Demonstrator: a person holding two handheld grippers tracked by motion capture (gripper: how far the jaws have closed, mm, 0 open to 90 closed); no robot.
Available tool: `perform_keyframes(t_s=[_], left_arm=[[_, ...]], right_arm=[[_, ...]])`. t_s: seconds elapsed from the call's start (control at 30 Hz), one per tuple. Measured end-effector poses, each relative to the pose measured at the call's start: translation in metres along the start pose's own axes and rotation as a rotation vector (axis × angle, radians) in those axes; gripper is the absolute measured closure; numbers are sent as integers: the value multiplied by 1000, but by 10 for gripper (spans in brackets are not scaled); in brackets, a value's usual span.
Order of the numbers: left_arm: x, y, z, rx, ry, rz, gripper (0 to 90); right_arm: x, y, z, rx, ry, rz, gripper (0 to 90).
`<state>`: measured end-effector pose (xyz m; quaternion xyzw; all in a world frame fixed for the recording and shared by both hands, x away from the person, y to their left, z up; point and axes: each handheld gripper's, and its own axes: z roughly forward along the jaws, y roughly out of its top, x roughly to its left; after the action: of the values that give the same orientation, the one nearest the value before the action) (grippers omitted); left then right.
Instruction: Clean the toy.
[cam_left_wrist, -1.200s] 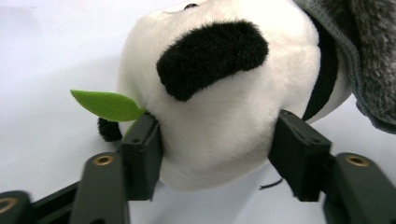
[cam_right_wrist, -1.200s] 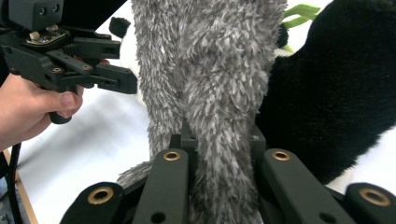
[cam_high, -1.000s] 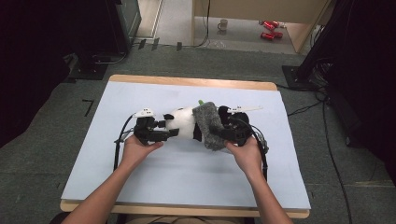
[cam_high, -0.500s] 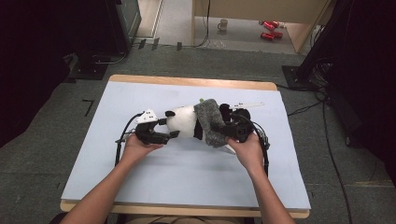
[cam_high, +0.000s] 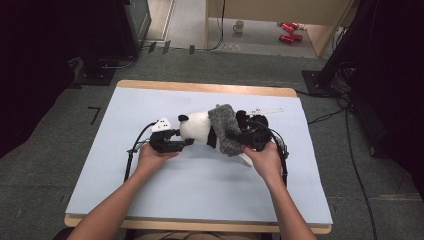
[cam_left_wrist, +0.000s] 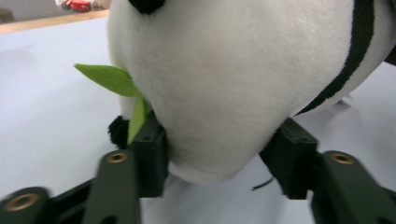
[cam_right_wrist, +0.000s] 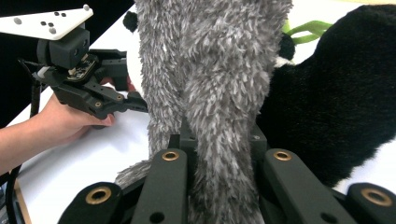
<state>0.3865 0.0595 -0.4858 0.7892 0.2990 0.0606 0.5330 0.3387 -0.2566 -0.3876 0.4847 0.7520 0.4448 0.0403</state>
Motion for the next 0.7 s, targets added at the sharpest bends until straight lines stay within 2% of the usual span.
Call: perform_keyframes(t_s=[0.1,0.2,0.3,0.4,0.53,0.6,0.7], left_arm=[[-2,3,-2,14,-10,-40,579],[-4,6,-5,36,-34,-81,626],[-7,10,-10,72,-31,-162,638],[-16,14,-15,96,-10,-181,640],[-27,18,-27,133,-18,-224,639],[-35,20,-35,150,-10,-225,639],[-47,18,-41,143,18,-220,632]], right_arm=[[1,2,-1,-7,-10,-4,776],[3,5,-6,-15,-22,-4,779],[8,9,-9,-20,-25,-5,781],[20,15,-13,-46,1,-24,781],[42,22,-12,-65,38,-66,781],[55,23,-7,-62,70,-78,781],[70,22,5,-49,110,-90,780]])
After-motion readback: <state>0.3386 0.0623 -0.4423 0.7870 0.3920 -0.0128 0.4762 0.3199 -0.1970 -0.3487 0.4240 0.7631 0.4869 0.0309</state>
